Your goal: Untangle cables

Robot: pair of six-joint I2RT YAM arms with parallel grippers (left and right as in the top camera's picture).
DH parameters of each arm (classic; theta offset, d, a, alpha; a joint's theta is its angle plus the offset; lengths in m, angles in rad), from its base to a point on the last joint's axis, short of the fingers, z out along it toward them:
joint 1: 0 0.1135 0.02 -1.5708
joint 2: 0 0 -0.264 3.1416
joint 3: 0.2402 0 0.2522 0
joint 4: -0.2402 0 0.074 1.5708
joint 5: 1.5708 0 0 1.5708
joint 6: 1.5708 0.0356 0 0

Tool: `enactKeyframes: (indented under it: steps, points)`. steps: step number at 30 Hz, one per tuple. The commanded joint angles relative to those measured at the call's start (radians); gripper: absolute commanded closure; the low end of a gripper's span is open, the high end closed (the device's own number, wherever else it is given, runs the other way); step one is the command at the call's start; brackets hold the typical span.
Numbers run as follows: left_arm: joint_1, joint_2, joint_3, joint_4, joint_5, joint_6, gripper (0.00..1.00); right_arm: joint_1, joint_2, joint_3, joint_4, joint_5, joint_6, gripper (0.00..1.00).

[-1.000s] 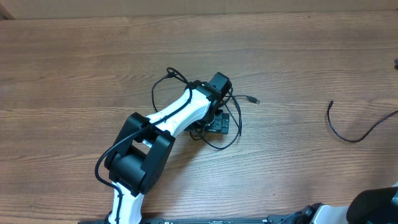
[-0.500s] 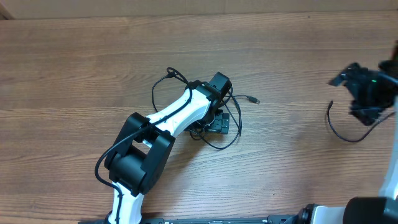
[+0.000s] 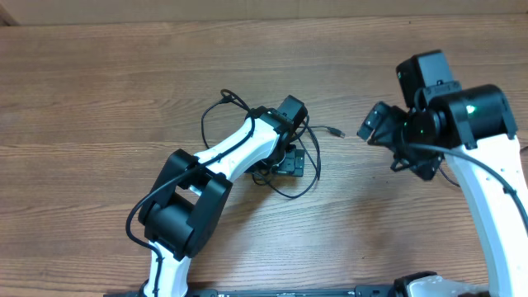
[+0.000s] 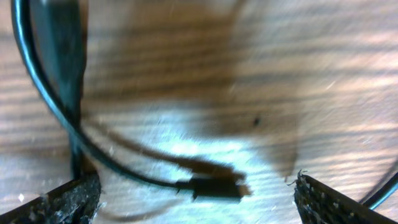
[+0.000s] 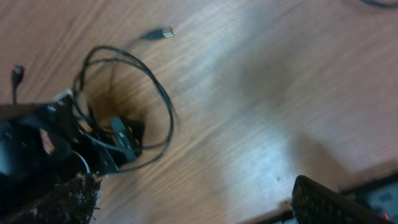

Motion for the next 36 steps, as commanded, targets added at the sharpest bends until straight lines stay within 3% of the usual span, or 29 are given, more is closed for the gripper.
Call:
enactKeyframes:
  steps: [1,16,36]
  points:
    - [-0.006,-0.011,0.003,0.032,0.016,-0.024,0.0,0.027,-0.11,0.002,-0.01,0.065,0.067,0.0]
    - [-0.006,-0.011,0.003,0.038,0.016,-0.024,0.0,0.029,-0.484,0.002,-0.045,-0.056,0.127,0.0]
    - [-0.006,-0.011,0.003,0.038,0.016,-0.024,0.0,0.029,-0.51,-0.104,-0.046,-0.02,0.143,0.0]
